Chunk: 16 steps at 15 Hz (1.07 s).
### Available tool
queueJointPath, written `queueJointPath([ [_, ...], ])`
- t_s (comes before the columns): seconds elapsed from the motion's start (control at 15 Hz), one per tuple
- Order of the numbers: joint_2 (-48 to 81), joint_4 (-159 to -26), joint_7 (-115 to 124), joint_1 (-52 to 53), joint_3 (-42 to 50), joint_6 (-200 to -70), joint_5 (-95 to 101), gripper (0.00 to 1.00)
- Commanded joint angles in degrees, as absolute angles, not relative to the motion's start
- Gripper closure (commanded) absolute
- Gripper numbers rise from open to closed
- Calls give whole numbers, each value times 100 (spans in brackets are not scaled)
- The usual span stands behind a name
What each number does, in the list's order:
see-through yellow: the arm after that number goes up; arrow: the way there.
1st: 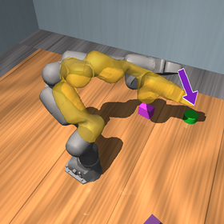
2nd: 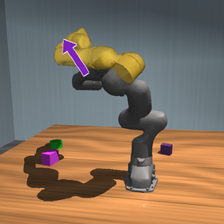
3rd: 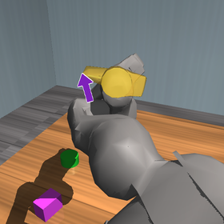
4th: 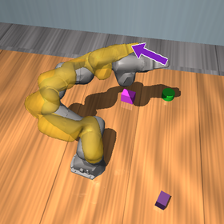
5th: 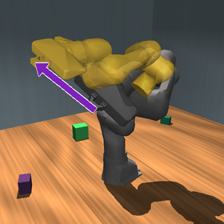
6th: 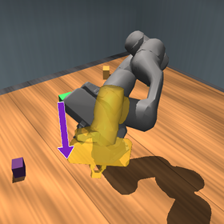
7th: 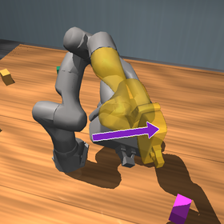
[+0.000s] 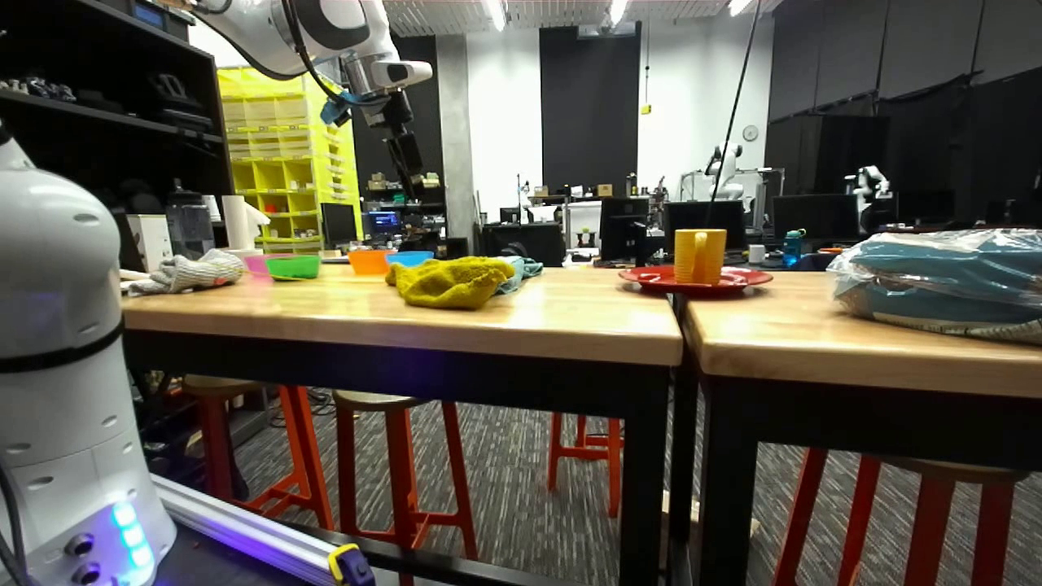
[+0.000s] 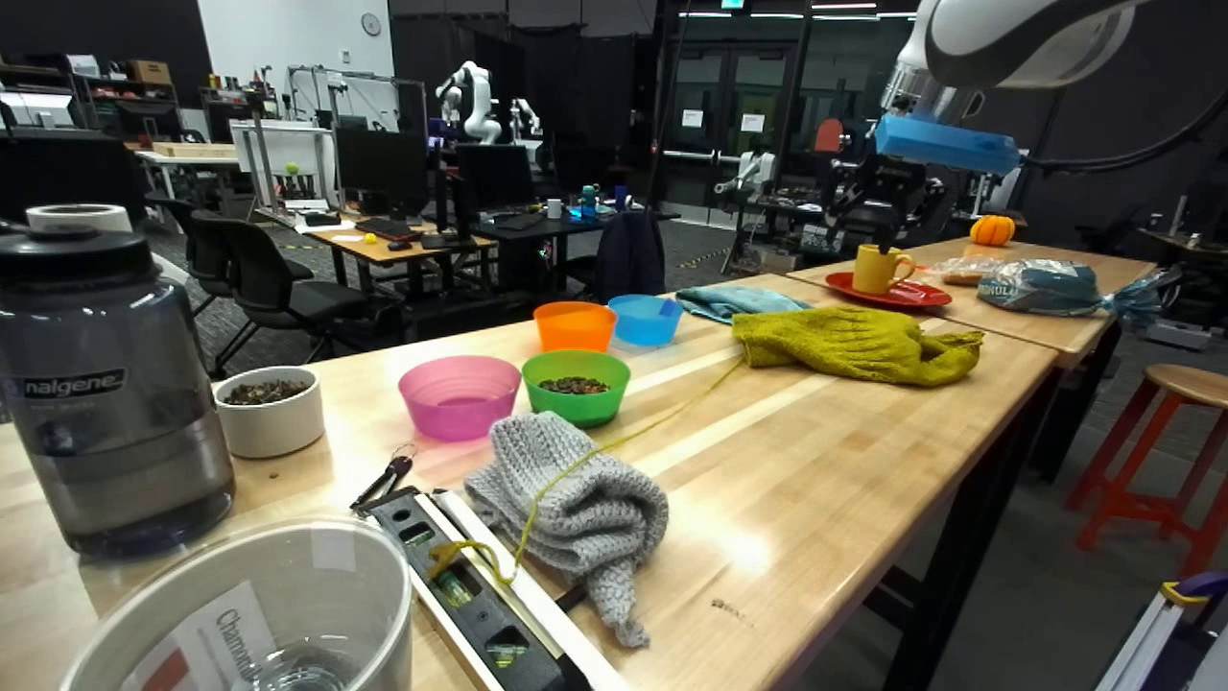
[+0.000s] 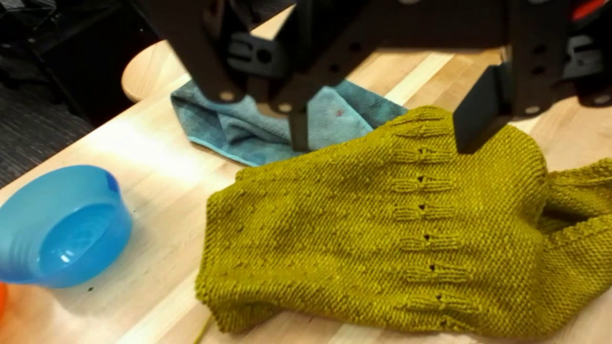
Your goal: Unfold the yellow cloth and move it to the left.
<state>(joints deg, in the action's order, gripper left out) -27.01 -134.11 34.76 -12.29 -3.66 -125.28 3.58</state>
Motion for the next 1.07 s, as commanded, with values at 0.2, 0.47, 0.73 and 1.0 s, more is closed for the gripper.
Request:
queueJointPath([
  [0.2,-2436,-13333,4231,-806,-665,-12135,-99,0],
  [0.47,-2271,-13327,4311,-512,-695,-12061,-358,0],
  [0.73,-2216,-13277,3066,-191,-609,-12024,-295,0],
  [1.0,-2225,-13228,1927,-91,-574,-11711,-186,0],
])
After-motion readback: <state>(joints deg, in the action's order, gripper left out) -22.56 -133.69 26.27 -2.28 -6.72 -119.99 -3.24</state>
